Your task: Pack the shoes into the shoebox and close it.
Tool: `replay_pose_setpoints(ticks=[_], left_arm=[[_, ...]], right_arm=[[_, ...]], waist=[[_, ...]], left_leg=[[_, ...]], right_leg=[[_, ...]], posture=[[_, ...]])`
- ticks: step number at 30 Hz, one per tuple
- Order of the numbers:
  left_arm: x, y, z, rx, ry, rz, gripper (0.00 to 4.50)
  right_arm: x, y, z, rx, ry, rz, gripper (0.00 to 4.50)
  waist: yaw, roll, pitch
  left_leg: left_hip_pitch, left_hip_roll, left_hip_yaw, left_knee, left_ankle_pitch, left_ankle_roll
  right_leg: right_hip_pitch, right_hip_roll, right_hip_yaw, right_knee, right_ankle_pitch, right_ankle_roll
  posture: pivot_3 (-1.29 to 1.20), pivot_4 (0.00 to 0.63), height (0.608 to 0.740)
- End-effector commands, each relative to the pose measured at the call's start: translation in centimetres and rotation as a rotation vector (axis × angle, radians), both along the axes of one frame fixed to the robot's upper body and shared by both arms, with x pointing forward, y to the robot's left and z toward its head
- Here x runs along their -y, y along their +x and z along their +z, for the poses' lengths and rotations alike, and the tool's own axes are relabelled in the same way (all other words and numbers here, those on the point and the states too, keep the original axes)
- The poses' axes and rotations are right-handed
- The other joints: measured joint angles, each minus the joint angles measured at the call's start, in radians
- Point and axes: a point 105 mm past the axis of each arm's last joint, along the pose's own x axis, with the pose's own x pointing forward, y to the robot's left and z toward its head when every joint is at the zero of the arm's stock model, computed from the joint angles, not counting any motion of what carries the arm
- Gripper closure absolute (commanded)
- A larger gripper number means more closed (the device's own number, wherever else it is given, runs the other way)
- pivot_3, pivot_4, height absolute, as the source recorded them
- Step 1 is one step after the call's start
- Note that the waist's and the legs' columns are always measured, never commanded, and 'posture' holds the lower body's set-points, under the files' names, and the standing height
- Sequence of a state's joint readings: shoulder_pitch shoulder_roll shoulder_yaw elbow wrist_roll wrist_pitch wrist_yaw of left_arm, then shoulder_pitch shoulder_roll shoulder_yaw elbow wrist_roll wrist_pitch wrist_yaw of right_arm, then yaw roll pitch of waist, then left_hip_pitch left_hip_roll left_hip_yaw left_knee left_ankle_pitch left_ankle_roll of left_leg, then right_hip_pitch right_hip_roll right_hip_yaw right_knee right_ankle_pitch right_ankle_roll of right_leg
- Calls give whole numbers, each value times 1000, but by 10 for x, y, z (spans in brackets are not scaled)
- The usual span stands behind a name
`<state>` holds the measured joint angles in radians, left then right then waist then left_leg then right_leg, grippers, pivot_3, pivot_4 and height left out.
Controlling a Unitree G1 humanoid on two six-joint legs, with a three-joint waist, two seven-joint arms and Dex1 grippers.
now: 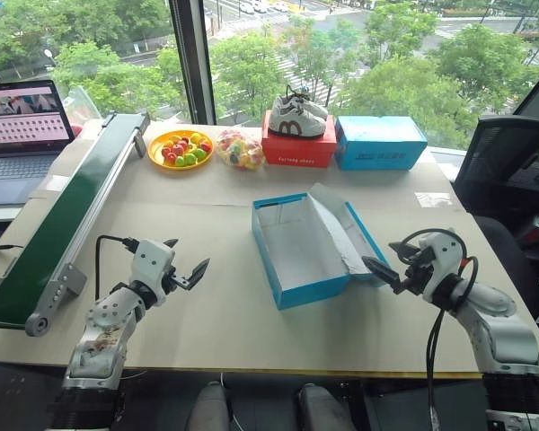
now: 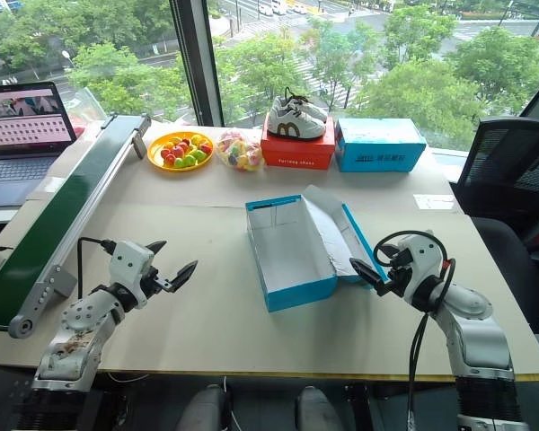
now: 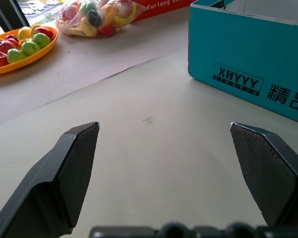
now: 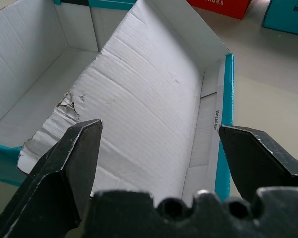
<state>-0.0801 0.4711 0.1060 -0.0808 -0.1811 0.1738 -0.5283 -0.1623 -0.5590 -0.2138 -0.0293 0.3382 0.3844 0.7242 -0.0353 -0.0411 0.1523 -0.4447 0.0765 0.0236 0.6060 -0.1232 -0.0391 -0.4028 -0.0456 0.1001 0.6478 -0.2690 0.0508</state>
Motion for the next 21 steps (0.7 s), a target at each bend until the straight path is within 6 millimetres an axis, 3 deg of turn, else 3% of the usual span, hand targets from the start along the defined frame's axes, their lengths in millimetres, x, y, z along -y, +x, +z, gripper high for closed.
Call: replay_pose_setpoints(ticks=[1,5,9,13,17,21], left_arm=[[0,4,15,43,-16,-12,0],[-4,20,56,105,-113,14,0],[-30,35,93,192,-163,134,0],[-68,44,125,250,-171,318,0],[-83,42,131,262,-153,379,0],[-92,37,124,233,-144,429,0]], right_arm=[[6,-2,10,16,-8,11,116],[1,0,39,39,-52,78,116],[-17,10,84,122,-66,153,116],[-60,25,136,250,-5,273,116],[-104,35,147,282,63,377,116],[-143,36,135,243,94,488,116]], waist=[[0,0,0],[8,0,0],[-3,0,0],[-14,0,0],[-11,0,0],[6,0,1]], left_leg=[[0,0,0,0,0,0],[-1,0,0,1,0,0],[0,0,0,1,0,0],[0,0,-1,0,0,0],[0,0,-1,-2,0,0],[-5,0,-2,0,0,0]], right_leg=[[0,0,0,0,0,0],[-1,0,-1,0,0,0],[0,0,0,0,0,2],[-1,2,0,0,0,2],[-1,2,-1,1,0,1],[-3,1,-3,0,2,-4]], posture=[[0,150,740],[0,150,740],[0,150,740],[0,150,740],[0,150,740],[0,150,740]])
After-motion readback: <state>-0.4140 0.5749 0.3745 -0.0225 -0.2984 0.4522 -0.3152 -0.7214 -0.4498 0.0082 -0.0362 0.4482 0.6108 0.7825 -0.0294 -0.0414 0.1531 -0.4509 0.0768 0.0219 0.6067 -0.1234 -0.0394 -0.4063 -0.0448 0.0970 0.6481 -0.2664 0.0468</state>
